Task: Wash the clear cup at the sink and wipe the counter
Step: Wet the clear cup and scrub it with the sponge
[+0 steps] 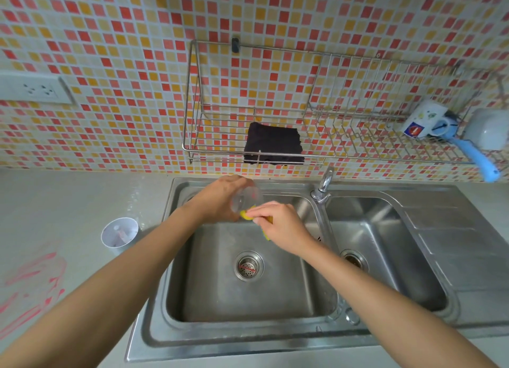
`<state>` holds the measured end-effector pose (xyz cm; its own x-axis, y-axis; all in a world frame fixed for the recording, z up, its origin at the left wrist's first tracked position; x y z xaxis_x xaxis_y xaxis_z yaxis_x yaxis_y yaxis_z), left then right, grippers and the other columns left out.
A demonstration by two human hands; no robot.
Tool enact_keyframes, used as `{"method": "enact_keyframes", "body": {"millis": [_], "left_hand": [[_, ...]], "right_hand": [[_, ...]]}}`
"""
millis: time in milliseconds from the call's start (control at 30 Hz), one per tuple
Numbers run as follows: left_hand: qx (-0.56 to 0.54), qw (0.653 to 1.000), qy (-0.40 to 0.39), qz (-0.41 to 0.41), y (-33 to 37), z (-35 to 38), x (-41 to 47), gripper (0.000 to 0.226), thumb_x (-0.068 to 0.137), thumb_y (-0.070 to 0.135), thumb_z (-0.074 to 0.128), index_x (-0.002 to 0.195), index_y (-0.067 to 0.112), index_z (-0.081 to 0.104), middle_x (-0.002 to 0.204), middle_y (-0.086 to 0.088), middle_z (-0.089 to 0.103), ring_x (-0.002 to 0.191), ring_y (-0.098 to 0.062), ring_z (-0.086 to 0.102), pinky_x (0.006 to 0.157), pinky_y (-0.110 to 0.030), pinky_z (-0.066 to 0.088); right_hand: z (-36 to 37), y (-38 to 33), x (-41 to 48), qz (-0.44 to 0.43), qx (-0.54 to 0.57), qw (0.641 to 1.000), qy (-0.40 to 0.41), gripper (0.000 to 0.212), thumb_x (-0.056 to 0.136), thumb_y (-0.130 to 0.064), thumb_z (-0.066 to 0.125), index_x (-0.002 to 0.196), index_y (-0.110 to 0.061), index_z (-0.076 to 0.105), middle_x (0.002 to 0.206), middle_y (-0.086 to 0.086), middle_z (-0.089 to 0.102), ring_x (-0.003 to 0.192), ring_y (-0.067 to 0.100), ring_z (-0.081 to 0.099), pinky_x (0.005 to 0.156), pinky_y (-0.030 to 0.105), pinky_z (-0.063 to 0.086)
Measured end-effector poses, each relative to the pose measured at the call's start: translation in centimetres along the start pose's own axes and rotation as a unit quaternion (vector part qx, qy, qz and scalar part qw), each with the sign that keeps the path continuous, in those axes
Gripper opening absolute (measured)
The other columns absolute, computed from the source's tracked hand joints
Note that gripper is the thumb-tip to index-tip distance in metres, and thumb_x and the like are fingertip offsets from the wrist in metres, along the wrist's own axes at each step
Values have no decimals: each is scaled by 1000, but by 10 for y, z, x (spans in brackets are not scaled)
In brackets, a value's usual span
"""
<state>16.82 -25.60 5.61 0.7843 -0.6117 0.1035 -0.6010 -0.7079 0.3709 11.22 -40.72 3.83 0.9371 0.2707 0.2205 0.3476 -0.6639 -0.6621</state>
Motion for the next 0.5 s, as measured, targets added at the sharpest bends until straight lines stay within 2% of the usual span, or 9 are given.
{"method": "enact_keyframes", "body": {"millis": [33,100,133,200,333,433,500], "left_hand": [[4,1000,-11,-1,-1,2,0,79,68,44,83,135,26,45,133,6,55,119,-15,51,93,-16,32],[4,1000,-25,-6,-3,4,-1,84,66,38,86,138,25,43,137,6,53,121,-15,50,95,-16,30],[-2,1000,-26,-6,-3,4,0,85,65,35,87,138,24,44,137,5,53,121,-15,50,94,-15,29],[-27,999,-17,-4,-3,5,2,84,65,32,86,138,23,45,136,5,54,120,-14,51,94,-13,29],[-89,995,-23,-23,-5,6,6,88,65,31,86,141,24,42,141,5,50,125,-14,48,101,-19,34],[-128,991,-27,-37,-6,6,4,90,66,32,86,142,24,38,141,5,48,126,-14,46,102,-23,35],[-146,988,-13,-42,-4,7,1,93,63,36,88,139,24,36,139,5,47,125,-13,45,102,-25,38]], "right_hand": [[0,-1,-1,-5,-5,1000,-16,27,86,-1,61,102,-17,76,105,-3,73,103,10,62,94,14,42],[-6,0,-1,-100,-107,989,-23,28,82,1,65,101,-16,76,103,-4,73,103,15,62,93,26,48],[-9,1,0,-160,-188,969,-13,30,77,1,69,100,-17,76,102,-5,73,103,18,63,89,32,50],[-12,6,3,-209,-282,936,-7,31,71,-3,74,98,-19,74,103,-6,71,105,20,61,84,36,51],[-13,2,2,-231,-312,921,8,19,78,-8,67,95,-17,70,103,-5,69,106,20,58,81,35,52],[-18,0,0,-233,-322,917,39,20,81,-9,57,94,-16,70,101,-5,69,104,19,59,80,33,53],[-20,-2,-1,-245,-314,915,63,21,78,-6,62,95,-15,70,101,-4,69,103,20,60,79,33,53]]}}
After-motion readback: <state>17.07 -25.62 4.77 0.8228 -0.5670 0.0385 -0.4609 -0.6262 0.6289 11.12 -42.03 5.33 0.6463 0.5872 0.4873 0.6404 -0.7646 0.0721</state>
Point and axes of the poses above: each hand's wrist, its own x-axis towards the middle knuckle, its own z-axis out of the palm, y = z × x, the point moved 4 cm from there along x, towards the middle knuckle
